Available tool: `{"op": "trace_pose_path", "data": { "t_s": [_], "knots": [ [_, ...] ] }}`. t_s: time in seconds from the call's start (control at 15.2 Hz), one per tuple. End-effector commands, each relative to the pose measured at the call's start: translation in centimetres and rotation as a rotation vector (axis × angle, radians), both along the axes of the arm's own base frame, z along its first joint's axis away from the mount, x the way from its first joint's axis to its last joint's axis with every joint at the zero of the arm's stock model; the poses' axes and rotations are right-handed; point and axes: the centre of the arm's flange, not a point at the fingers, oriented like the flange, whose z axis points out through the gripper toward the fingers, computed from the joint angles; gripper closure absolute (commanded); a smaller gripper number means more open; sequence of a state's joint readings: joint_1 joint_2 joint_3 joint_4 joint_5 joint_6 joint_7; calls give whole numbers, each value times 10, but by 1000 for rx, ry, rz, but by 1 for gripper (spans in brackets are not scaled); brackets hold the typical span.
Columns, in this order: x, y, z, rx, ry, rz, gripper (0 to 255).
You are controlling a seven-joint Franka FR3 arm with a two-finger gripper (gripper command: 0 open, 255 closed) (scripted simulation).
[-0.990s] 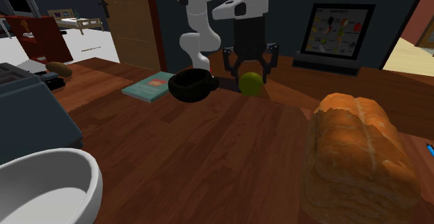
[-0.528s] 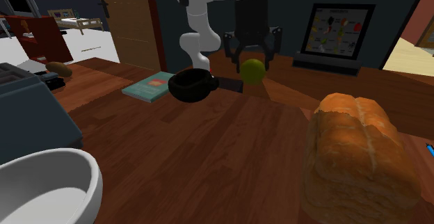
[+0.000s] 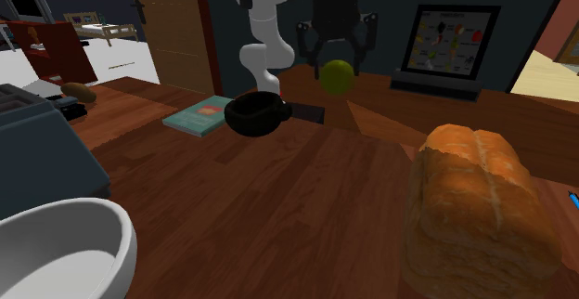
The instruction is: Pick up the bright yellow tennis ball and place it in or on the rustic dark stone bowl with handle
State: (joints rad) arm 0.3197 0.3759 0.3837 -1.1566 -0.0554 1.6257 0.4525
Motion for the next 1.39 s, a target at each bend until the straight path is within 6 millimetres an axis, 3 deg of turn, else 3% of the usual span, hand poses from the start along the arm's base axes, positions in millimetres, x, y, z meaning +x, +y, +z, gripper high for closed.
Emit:
{"op": "trace_pose_path", "data": {
  "t_s": [0.0, 0.86, 0.92, 1.32],
  "knots": [
    [-3, -20, 3, 0, 0, 0, 255],
    [-44, -187, 9, 0, 0, 0, 255],
    [-49, -208, 10, 0, 0, 0, 255],
    [-49, -208, -22, 0, 0, 0, 255]
  ]
}}
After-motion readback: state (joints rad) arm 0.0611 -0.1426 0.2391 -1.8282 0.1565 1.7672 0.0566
